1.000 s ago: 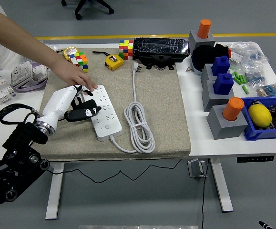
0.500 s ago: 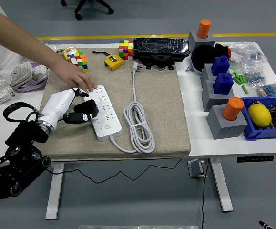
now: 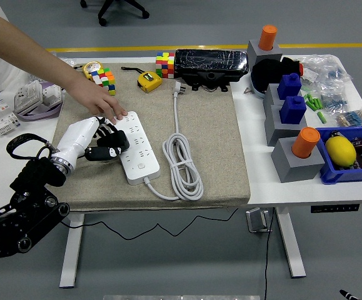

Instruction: Put the plug near the board,insert it into the board,press the button,pull the plug out

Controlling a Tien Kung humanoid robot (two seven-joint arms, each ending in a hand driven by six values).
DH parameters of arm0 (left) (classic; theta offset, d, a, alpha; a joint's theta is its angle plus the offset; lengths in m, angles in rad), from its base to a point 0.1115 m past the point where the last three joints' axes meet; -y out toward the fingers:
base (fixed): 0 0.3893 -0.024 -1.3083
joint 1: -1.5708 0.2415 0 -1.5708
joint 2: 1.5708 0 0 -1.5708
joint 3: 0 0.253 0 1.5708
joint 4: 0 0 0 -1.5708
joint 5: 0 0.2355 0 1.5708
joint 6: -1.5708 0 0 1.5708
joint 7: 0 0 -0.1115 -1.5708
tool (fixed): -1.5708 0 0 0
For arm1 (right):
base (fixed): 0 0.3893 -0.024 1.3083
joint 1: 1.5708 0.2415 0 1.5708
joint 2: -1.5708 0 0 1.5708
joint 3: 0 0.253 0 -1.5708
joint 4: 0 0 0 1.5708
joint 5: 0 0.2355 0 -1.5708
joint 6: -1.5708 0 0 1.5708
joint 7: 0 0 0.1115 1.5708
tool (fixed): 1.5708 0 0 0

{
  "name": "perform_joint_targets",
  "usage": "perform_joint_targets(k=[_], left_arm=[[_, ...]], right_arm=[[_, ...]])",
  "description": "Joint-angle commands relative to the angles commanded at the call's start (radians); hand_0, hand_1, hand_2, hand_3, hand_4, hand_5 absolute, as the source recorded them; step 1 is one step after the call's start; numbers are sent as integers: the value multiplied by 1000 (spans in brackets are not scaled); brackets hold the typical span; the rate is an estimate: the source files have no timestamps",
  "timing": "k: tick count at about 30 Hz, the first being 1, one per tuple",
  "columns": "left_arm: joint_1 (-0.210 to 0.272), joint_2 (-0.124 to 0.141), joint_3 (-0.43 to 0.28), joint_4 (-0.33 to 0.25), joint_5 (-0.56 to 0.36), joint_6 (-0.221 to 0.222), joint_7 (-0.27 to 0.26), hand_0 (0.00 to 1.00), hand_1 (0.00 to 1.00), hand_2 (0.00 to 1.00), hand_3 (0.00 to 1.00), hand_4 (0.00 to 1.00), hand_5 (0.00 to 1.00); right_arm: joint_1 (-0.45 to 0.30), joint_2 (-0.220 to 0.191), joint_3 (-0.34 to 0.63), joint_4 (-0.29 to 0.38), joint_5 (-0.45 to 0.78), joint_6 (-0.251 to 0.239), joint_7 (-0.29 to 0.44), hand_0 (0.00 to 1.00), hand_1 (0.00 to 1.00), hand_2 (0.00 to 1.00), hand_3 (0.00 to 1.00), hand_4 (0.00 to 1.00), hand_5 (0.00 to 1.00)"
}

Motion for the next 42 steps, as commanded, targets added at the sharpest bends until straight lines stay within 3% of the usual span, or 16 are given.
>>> perform_joint_targets(k=[1, 6, 7, 9, 20, 24, 30, 36, 37, 42], left_arm=[[-2, -1, 2, 2, -1, 0, 0, 333, 394, 405, 491, 665, 153], [-5, -1, 8, 5, 7, -8, 7, 333, 394, 405, 491, 665, 153], [-5, -1, 8, 4, 9, -10, 7, 320, 367, 347, 454, 599, 98], [-3, 0, 8, 4, 9, -1, -10, 320, 367, 347, 454, 599, 98], [19, 10, -3, 10, -7, 109, -148, 317, 361, 346, 441, 599, 90], [48, 22, -47, 20, -3, 130, -174, 317, 361, 346, 441, 599, 90], [58, 44, -54, 49, -17, 118, -183, 315, 363, 342, 443, 605, 90], [66, 37, -54, 89, -47, 103, -187, 324, 365, 352, 462, 608, 101], [66, 36, -53, 94, -51, 97, -184, 361, 425, 448, 517, 624, 113], [67, 35, -52, 111, -40, 71, -159, 361, 425, 448, 517, 624, 113]], right_arm=[[0, 0, 0, 0, 0, 0, 0, 650, 646, 645, 567, 993, 560], [1, -3, -3, 1, 0, 0, 0, 650, 646, 645, 567, 993, 560], [1, -3, -3, 1, 0, 0, 0, 650, 646, 645, 568, 992, 561], [0, -3, -3, 0, 0, 0, 1, 650, 646, 645, 568, 992, 561], [-2, -2, -3, 0, -2, -1, 1, 649, 646, 645, 568, 992, 560], [-2, 0, 2, 0, -3, 0, 1, 649, 646, 645, 568, 992, 560], [-5, 1, 3, -1, -5, 0, 0, 649, 646, 645, 568, 992, 560], [-2, 3, 3, 3, -4, 0, 1, 649, 646, 645, 568, 992, 560], [-3, 3, 2, 4, -4, 0, 1, 651, 646, 645, 568, 992, 561], [-3, 2, 2, 4, -5, 0, 1, 651, 646, 645, 568, 992, 561]])
